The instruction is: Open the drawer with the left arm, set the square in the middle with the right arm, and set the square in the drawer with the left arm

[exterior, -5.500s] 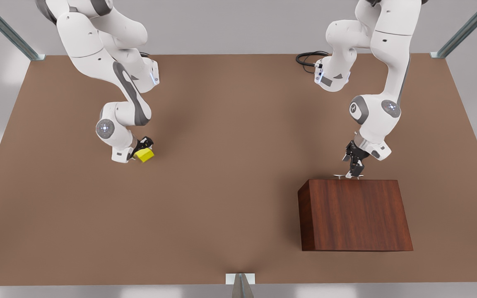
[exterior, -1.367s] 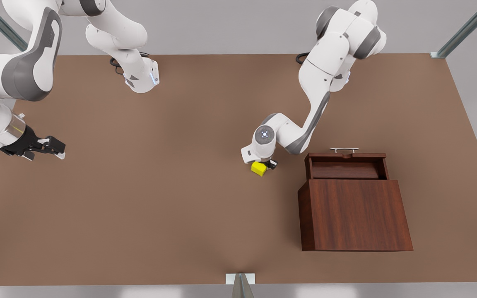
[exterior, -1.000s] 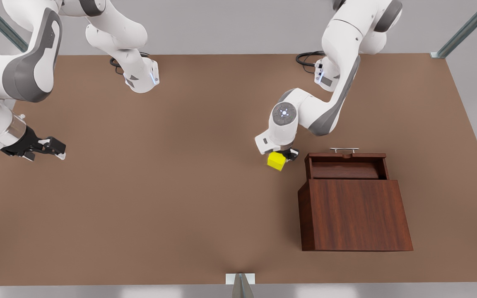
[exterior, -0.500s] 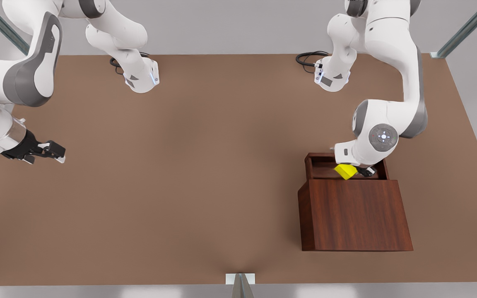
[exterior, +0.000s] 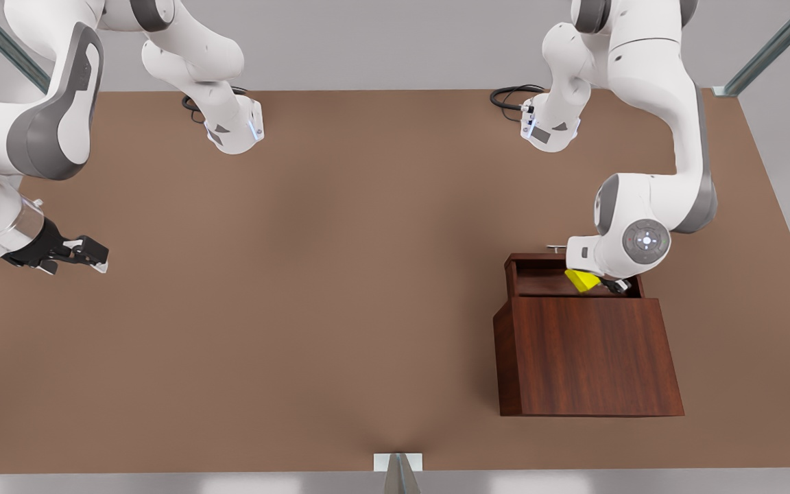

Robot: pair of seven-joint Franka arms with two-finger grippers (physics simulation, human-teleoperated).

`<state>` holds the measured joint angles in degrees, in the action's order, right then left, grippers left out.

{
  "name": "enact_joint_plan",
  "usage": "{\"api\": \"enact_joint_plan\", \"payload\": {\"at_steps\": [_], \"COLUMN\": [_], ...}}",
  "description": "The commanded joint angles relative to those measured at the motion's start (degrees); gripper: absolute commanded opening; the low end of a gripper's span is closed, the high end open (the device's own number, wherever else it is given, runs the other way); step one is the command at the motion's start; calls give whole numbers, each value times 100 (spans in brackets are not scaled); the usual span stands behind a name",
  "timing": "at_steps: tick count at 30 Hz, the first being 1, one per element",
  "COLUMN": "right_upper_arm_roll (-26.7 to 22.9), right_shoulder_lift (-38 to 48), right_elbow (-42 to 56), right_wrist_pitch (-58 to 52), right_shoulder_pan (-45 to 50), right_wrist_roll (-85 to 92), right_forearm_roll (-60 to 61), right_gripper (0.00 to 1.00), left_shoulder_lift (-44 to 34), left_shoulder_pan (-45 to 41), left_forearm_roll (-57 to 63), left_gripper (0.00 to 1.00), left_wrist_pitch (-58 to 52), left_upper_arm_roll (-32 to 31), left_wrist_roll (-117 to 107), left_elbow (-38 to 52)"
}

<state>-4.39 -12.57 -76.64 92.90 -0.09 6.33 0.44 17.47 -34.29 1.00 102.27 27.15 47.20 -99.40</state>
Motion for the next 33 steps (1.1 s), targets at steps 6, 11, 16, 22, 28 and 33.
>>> {"api": "enact_joint_plan", "payload": {"at_steps": [6,11,16,22,28,33], "right_upper_arm_roll": [0,0,0,0,0,0], "right_shoulder_lift": [9,9,1,-26,-26,-26], "right_elbow": [0,0,0,0,0,0], "right_wrist_pitch": [0,0,0,9,9,0], "right_shoulder_pan": [0,0,-18,-18,-26,-9], "right_wrist_roll": [0,0,0,0,0,0], "right_forearm_roll": [0,0,0,0,0,0], "right_gripper": [100,100,100,100,100,100], "left_shoulder_lift": [134,134,117,37,3,-393], "left_shoulder_pan": [1,1,1,-51,492,3095], "left_forearm_roll": [-74,-109,-109,-881,-637,946], "left_gripper": [71,100,100,100,100,100], "left_wrist_pitch": [56,4,4,-207,-163,-225], "left_upper_arm_roll": [-17,-35,-26,-52,-552,-3858], "left_wrist_roll": [0,0,0,-3618,-6284,-6698], "left_elbow": [0,0,0,746,1925,1978]}}
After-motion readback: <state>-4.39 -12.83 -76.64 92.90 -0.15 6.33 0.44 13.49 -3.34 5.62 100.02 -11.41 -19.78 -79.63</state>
